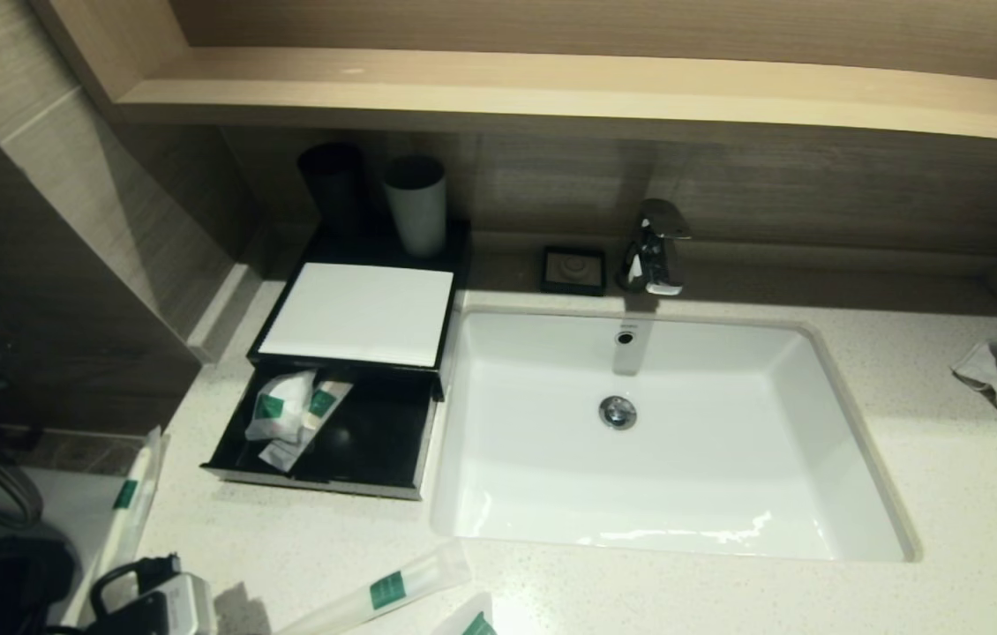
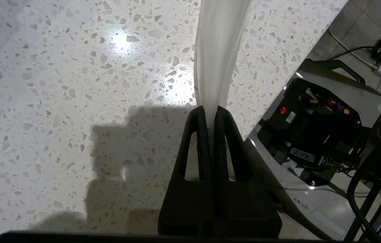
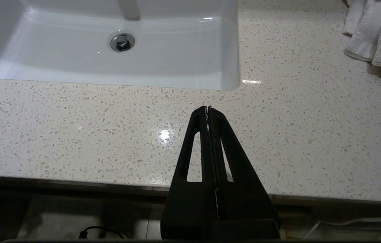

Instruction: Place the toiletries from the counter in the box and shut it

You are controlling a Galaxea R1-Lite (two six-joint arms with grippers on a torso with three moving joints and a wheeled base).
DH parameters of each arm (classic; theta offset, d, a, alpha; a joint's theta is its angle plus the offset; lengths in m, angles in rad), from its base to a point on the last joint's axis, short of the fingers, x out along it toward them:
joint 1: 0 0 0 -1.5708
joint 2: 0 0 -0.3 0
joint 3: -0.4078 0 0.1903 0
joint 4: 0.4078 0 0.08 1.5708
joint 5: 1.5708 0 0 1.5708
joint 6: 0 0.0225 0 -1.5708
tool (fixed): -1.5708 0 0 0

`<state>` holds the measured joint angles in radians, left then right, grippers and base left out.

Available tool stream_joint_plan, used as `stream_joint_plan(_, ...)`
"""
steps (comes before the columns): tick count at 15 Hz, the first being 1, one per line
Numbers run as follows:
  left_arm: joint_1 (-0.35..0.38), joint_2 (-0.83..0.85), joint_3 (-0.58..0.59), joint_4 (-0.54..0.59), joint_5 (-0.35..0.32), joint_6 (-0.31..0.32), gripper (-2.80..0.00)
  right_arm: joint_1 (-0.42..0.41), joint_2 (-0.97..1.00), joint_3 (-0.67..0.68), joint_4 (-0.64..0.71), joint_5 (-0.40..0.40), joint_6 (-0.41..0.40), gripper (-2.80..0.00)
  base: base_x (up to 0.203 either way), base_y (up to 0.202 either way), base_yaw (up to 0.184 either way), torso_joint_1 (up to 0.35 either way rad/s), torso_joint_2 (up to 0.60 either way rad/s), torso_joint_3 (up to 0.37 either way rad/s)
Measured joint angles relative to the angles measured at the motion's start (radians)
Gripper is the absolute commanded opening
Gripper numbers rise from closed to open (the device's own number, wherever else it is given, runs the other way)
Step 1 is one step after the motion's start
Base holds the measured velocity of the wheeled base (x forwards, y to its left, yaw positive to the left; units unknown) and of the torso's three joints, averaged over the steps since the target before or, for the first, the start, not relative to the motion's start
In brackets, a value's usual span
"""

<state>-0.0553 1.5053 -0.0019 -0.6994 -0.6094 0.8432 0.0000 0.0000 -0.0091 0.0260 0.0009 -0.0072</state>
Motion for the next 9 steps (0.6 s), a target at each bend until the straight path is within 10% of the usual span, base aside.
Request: stream_joint_plan(9, -0.029, -0.033, -0.021, -0.03, -0.014, -0.011, -2.8, 0.0, 0.0, 0.0, 0.0, 0.0, 0.0, -2.8, 0.0, 0.0, 0.0, 0.0, 0.0, 0.0)
